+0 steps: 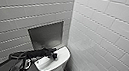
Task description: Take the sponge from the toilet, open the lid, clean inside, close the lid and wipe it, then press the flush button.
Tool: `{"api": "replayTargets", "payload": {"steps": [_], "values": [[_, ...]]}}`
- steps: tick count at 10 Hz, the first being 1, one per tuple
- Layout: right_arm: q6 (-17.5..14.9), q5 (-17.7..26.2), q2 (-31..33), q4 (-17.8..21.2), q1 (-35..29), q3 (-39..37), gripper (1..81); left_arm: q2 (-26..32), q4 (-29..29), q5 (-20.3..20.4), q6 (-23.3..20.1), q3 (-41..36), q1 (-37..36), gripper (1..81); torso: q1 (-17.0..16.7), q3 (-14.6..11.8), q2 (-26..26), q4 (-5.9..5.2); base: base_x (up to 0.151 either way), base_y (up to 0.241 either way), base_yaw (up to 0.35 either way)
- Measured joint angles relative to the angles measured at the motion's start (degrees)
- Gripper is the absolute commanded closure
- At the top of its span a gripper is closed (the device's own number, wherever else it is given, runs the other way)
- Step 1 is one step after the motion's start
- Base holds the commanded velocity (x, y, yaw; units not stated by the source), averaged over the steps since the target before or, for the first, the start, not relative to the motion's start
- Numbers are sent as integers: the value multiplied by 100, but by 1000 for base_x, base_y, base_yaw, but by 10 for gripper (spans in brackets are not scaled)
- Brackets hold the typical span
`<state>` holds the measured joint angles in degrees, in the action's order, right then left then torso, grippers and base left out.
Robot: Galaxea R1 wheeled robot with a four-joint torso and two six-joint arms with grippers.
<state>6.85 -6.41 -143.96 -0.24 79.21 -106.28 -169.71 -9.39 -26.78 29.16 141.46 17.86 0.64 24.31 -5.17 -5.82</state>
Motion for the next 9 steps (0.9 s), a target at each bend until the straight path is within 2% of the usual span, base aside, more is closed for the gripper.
{"api": "replayTargets", "payload": {"steps": [3,9], "values": [[0,-2,49,0,0,0,811,405,63,-28,5,-753,-45,811,0,0,0,0,0,0,0],[0,0,51,0,-2,20,811,1979,129,-61,91,-3369,-328,811,0,0,2,0,0,0,0]]}}
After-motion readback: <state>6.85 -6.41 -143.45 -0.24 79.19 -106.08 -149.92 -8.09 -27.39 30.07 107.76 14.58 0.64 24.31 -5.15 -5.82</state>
